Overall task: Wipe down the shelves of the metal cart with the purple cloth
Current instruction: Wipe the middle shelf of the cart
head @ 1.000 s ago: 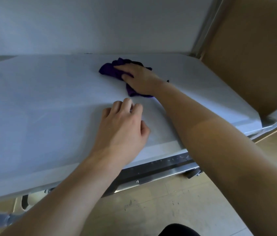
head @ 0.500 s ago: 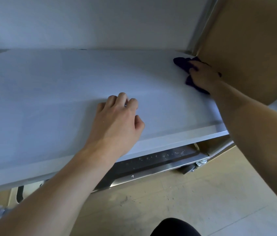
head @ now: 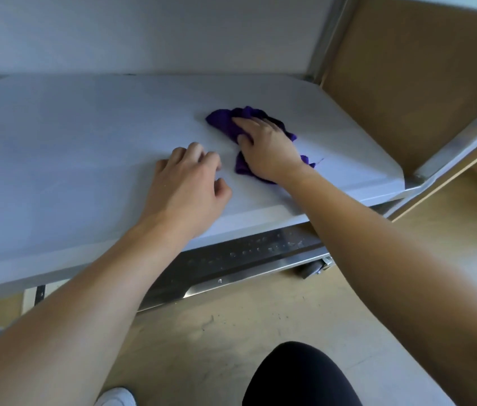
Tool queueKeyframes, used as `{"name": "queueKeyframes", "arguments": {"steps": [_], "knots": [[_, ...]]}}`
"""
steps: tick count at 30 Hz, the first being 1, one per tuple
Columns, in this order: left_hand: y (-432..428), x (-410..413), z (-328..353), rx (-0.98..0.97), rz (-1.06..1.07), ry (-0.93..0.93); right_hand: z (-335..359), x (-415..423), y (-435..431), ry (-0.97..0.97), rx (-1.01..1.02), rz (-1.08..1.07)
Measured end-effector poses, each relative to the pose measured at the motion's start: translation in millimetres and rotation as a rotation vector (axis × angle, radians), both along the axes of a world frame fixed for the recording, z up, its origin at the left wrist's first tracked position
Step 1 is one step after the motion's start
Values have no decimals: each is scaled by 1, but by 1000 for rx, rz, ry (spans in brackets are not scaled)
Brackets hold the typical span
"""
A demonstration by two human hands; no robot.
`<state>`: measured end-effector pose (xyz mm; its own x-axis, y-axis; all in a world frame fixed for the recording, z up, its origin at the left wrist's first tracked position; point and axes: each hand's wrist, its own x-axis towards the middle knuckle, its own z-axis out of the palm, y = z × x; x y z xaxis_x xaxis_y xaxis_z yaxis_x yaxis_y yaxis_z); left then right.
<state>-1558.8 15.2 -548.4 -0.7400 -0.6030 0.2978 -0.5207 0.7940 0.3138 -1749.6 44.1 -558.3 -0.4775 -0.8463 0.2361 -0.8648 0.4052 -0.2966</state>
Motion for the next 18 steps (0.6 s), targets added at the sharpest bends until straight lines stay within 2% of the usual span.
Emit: {"name": "queueKeyframes", "arguments": {"steps": [6,12,18], "knots": [[-3,2,-1,24,-3,20,12,-29,45,-9,18,-92],[-2,0,-1,4,-4,22,25,-91,120,-50,79,-401],[-1,-1,-2,-14,0,14,24,-73,129,-54,75,-387]]}}
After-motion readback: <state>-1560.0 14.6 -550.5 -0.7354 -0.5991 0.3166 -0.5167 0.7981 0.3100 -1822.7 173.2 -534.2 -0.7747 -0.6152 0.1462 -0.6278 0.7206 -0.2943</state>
